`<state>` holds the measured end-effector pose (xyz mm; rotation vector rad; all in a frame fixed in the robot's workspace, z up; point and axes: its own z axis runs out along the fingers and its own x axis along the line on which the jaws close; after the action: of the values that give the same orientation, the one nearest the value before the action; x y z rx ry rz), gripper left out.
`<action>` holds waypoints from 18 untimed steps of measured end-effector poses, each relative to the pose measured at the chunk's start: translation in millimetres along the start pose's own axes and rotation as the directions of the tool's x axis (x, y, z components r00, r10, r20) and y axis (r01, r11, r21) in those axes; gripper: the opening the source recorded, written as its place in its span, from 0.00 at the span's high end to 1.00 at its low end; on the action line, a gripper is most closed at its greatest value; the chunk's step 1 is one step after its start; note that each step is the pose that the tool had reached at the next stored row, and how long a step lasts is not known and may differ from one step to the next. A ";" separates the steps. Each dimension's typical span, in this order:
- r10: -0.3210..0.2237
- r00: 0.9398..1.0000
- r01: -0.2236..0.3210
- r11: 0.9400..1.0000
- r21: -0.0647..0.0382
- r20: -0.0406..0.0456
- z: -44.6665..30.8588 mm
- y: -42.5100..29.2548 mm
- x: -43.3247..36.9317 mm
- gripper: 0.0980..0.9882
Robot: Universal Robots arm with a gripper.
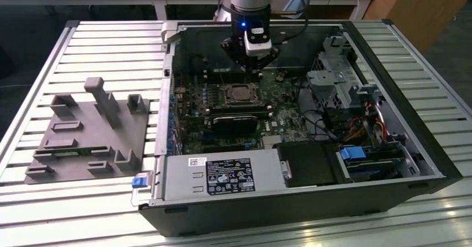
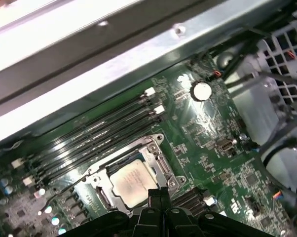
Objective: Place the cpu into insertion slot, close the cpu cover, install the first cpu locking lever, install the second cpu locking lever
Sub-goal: 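Install the first cpu locking lever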
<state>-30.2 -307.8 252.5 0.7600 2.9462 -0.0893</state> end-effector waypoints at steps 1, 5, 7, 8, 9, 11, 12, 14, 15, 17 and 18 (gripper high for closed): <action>-0.012 1.000 0.012 1.000 0.001 -0.004 0.1 0.0 0.0 0.99; -0.052 0.998 0.052 0.999 0.010 -0.029 0.9 0.0 0.1 0.99; -0.073 0.997 0.074 0.997 0.013 -0.039 1.2 0.0 0.1 0.99; -0.086 0.995 0.086 0.996 0.014 -0.042 1.2 0.0 0.1 0.99; -0.100 0.994 0.100 0.995 0.013 -0.044 1.3 0.0 0.2 0.99; -0.133 0.990 0.134 0.991 0.010 -0.044 1.6 0.0 0.2 0.99; -0.152 0.987 0.153 0.988 0.008 -0.043 1.8 0.1 0.2 0.99; -0.188 0.981 0.189 0.982 0.004 -0.041 2.0 0.1 0.2 0.99; -0.206 0.978 0.206 0.979 0.003 -0.040 2.1 0.1 0.2 0.99; -0.241 0.970 0.241 0.971 -0.001 -0.038 2.3 0.1 0.2 0.99; -0.258 0.965 0.258 0.966 -0.003 -0.037 2.4 0.1 0.2 0.99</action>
<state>-30.2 -307.7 250.1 0.3769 3.0643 -0.0984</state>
